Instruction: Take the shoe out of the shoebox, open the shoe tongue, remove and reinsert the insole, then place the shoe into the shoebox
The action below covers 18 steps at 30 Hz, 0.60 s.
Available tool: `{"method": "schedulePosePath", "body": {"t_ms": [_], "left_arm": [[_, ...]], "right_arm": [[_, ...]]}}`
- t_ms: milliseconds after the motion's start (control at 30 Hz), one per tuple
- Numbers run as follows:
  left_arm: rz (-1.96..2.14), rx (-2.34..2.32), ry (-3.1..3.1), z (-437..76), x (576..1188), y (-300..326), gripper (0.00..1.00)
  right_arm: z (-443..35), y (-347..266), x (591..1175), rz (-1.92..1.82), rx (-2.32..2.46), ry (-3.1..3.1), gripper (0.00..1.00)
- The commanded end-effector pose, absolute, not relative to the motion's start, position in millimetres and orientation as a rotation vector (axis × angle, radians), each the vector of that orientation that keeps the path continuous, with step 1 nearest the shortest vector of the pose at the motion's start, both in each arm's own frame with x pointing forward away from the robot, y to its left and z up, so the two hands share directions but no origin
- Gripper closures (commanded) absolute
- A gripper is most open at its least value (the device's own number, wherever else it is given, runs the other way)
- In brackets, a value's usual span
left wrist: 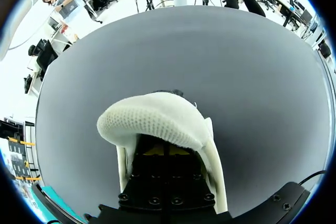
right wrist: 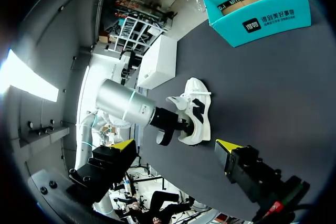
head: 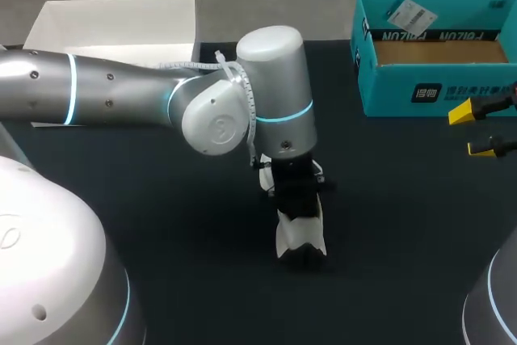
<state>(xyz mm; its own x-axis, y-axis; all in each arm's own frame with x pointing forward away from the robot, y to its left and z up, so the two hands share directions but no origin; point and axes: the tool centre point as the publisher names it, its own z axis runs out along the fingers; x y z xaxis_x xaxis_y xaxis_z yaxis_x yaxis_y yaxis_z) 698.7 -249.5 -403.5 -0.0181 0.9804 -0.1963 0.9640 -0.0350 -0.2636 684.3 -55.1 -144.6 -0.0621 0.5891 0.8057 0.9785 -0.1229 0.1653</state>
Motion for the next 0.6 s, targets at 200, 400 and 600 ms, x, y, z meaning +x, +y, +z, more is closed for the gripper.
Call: {"method": "schedulePosePath", "body": {"t_ms": [200,400,600], "left_arm": [[0.449,-2.184,-2.197,-365,697,-235,1.0],[0.477,-2.165,-2.18,-377,692,-235,1.0],[0.523,-2.162,-2.152,-393,686,-244,1.0]], "right_arm": [[-145,-55,683,-1.069,-1.743,-1.673,0.0],[-145,-55,683,-1.069,-1.743,-1.673,0.0],[-145,-55,683,-1.069,-1.743,-1.673,0.0]]}}
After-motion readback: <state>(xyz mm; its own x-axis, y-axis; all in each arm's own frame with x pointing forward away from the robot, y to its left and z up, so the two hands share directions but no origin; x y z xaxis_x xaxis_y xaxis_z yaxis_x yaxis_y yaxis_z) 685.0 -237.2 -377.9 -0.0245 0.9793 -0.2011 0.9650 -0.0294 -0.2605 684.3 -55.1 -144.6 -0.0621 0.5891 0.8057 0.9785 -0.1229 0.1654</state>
